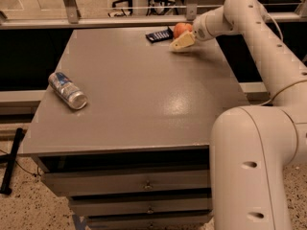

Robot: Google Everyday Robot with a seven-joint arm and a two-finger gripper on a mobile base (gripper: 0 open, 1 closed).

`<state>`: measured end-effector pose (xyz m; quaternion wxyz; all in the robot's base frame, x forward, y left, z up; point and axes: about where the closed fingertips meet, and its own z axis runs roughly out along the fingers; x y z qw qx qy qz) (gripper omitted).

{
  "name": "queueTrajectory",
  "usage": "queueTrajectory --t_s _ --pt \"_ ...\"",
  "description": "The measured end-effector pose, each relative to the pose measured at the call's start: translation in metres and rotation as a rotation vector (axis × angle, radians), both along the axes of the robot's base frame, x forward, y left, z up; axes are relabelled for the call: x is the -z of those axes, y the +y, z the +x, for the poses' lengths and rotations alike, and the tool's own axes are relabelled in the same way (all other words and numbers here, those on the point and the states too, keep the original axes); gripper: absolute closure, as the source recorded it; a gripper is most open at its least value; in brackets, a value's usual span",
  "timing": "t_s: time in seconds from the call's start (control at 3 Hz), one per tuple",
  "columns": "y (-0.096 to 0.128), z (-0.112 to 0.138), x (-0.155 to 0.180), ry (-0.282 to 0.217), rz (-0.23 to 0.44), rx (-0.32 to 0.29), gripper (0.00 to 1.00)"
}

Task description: Move apple near rxbar blueberry

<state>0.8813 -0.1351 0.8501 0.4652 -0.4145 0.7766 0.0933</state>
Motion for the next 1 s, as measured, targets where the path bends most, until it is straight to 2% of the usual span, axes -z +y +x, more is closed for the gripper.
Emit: queueTrajectory --t_s 0.33,0.67,1.0 --pt "-0.002 0.000 0.005 0.011 0.002 0.003 0.00" --pt "-0.013 -0.007 0.003 0.016 0.017 0.010 0.00" --pt "-0.036 -0.030 -0.012 0.008 0.065 0.003 0.00"
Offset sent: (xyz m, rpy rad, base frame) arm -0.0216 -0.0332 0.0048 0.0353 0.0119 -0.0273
